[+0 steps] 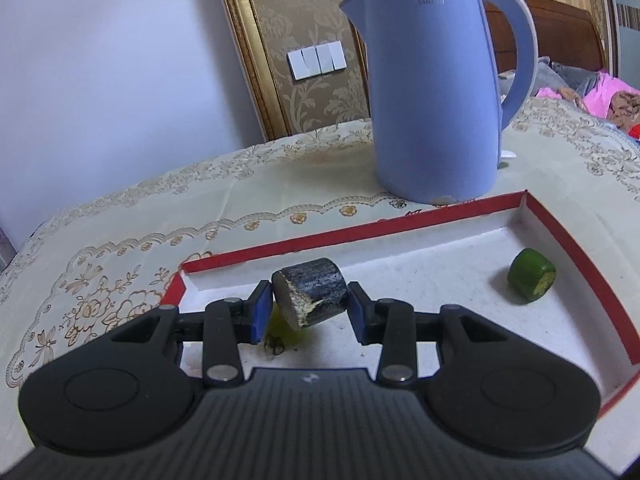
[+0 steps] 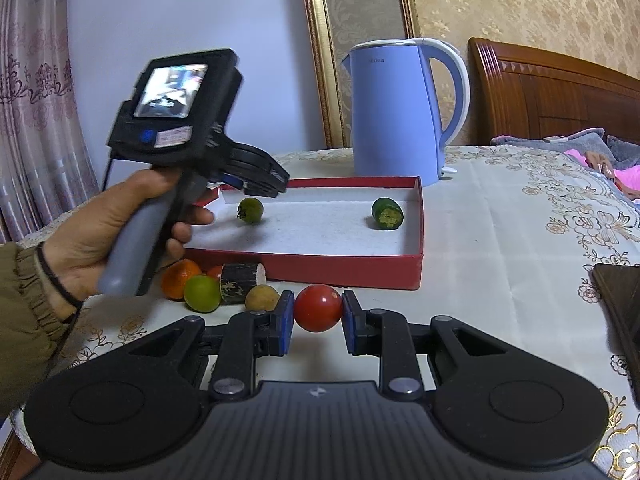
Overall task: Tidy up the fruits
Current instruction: 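Carry the dark chunk into the red tray and open the left gripper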
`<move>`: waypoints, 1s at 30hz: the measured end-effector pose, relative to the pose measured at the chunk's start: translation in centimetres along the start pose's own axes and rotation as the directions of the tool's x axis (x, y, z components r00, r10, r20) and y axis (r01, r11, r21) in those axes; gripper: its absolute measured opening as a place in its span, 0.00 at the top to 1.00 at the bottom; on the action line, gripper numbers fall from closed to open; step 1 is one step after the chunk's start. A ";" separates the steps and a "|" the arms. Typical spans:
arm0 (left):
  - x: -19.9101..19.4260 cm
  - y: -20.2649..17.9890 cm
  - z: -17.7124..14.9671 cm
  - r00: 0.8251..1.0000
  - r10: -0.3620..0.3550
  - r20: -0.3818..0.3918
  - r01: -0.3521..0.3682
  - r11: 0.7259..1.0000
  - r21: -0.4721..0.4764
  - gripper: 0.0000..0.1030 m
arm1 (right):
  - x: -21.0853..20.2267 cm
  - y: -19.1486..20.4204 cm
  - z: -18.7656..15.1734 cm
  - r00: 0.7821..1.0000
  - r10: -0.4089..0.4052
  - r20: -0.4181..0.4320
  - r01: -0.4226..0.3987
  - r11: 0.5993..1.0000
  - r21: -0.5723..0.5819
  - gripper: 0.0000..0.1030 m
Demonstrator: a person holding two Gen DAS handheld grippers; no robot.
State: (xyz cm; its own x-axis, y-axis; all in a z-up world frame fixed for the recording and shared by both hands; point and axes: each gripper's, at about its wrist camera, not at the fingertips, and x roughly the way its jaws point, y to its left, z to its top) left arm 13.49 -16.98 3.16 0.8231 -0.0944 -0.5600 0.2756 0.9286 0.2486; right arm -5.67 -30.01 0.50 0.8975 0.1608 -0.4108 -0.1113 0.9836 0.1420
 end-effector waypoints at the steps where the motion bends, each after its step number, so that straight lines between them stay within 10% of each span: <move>1: 0.3 -0.2 0.0 1.000 0.002 -0.006 -0.002 1.000 0.003 0.64 | 0.0 0.0 0.0 1.000 0.002 0.000 -0.002 1.000 0.001 0.77; 30: -6.7 4.2 -3.1 0.996 0.064 0.061 -0.062 0.998 -0.029 0.22 | 1.2 1.7 1.0 1.000 -0.001 -0.003 0.001 1.000 -0.025 0.77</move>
State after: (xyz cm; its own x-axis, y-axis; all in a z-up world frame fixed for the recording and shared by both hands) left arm 7.63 -11.31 5.54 0.8677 -0.0564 -0.4939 0.2094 0.9425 0.2603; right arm -4.41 -28.26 1.12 0.8962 0.1600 -0.4138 -0.1209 0.9855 0.1192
